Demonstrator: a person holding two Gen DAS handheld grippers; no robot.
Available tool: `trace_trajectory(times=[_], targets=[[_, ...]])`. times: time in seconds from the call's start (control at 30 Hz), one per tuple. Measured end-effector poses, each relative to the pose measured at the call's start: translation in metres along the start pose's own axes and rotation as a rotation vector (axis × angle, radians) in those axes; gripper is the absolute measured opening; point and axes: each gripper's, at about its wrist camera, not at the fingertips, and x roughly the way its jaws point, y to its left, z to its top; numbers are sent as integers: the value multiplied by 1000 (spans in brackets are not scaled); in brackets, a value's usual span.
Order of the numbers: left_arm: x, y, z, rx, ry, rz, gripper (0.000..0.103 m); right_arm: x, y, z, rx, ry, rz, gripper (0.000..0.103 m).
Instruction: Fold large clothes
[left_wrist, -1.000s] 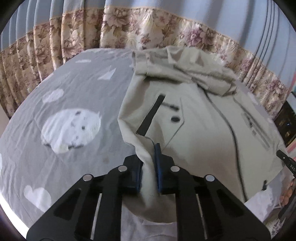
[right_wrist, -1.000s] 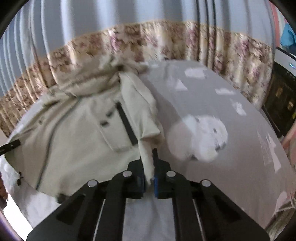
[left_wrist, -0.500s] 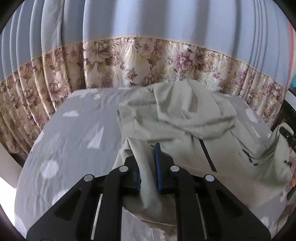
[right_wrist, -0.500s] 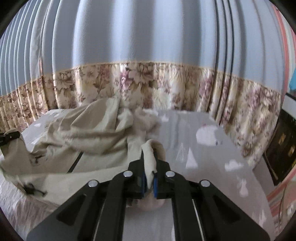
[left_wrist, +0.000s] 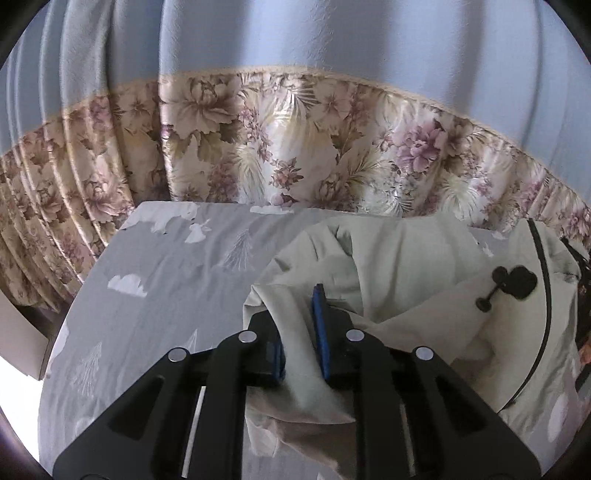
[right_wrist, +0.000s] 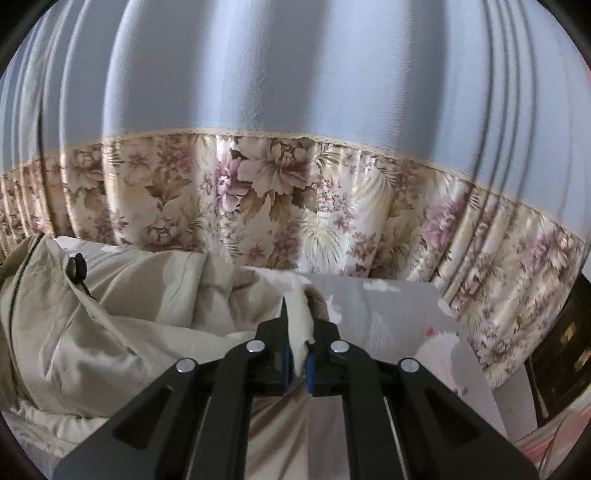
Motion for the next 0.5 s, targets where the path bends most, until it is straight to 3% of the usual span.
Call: trace_trajectory(times=[0.1, 0.2, 0.33, 0.4, 0.43, 0.47, 0.5], targets=[[35, 2, 13, -9, 56, 23, 17, 40, 6, 10, 6, 72, 8, 5], [70, -2, 7, 20, 121, 66, 17, 79, 14, 1, -36, 157, 0, 6], [91, -4, -9, 57, 145, 99, 17, 95, 13, -17, -29, 214, 53, 13], [86, -4, -4, 56, 147, 78, 19, 85, 1, -13, 21, 201, 114, 22], [84, -2, 0, 45, 153, 64, 25, 80, -5, -11, 50, 196, 144, 30], [81, 1, 6, 22, 156, 46, 31, 74, -12, -7, 89, 187, 184, 49], [78, 4, 12, -5, 154, 24, 54, 61, -21, -1, 135, 147, 217, 59]])
